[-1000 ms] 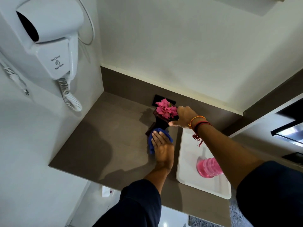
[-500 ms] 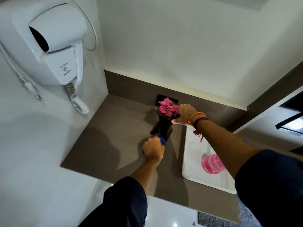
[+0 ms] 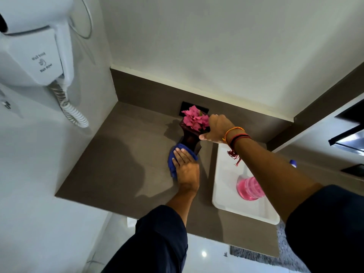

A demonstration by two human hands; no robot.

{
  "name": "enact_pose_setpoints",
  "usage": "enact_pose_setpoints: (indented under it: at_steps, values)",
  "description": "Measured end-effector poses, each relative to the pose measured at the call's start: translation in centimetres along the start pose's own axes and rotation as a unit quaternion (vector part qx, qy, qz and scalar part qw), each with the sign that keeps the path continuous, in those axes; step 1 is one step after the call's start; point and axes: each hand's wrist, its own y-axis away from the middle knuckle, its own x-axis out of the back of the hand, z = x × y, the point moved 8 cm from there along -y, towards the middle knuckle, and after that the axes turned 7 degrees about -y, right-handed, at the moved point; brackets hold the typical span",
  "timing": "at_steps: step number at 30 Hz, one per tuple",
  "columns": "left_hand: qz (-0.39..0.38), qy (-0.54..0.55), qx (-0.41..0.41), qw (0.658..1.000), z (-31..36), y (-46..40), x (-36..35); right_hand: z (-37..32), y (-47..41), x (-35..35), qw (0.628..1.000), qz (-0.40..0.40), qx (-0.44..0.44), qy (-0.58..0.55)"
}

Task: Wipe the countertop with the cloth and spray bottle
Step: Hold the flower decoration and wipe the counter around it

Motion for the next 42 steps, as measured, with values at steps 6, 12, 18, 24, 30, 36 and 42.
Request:
enact_pose_setpoints:
  at_steps: [6, 12, 18, 24, 30, 36, 42]
  values:
    - [-0.068, -0.121, -0.070, 0.988, 0.7, 0.9, -1.5, 0.2, 0.1, -0.2, 1.000, -0.002, -0.002, -0.006]
    - [-0.100, -0.237, -0.224, 0.940, 0.2, 0.9, 0.0, -0.5, 0.8, 0.2, 1.000, -0.016, -0.001, 0.003]
    - [-0.015, 0.034, -0.029, 0.999, -5.9, -0.5, 4.8, -1.0, 1.3, 0.7, 1.000, -0.024, 0.014, 0.012]
    - [0.121, 0.285, 0.065, 0.949, -2.5, 0.2, 6.2, -0.7, 0.8, 0.5, 0.999, -0.026, 0.030, 0.029]
    - [0.039, 0.134, 0.032, 0.990, -1.1, 0.6, 0.9, -1.3, 0.1, 0.4, 0.997, -0.023, 0.050, 0.062]
    - [-0.002, -0.032, -0.052, 0.998, -1.4, -0.1, -2.3, -0.9, -0.2, 0.0, 0.997, -0.017, 0.057, 0.057]
    - [-0.077, -0.175, -0.207, 0.960, -1.4, 1.1, -2.5, -0.6, -0.3, -0.2, 0.998, -0.032, 0.044, 0.038]
